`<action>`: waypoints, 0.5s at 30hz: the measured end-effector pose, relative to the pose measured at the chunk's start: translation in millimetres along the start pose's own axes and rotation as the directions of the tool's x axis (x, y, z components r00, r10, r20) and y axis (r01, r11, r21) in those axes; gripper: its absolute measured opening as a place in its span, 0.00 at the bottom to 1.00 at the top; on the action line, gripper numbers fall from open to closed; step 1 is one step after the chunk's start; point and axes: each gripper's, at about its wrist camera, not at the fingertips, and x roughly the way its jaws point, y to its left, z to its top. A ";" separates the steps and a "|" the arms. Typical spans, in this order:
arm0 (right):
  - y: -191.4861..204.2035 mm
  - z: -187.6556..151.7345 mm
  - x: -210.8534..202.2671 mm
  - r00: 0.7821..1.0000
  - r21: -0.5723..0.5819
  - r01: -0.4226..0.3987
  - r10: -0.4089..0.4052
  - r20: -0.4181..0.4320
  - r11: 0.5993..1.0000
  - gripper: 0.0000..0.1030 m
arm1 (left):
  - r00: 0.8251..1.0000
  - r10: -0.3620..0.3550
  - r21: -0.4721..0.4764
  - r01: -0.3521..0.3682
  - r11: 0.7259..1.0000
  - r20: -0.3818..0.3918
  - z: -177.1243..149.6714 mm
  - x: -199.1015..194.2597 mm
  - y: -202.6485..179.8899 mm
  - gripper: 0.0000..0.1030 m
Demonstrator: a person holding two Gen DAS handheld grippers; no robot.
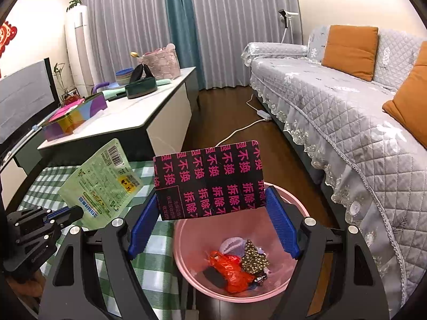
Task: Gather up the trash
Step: 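Carry the panda packet and printed box over the pink bin and release both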
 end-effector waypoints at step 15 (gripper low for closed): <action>-25.8 -4.1 13.6 0.998 0.016 0.063 -0.063 -0.026 0.998 0.75 | 0.997 -0.075 0.032 0.076 0.997 -0.015 26.4 46.8 -43.3 0.02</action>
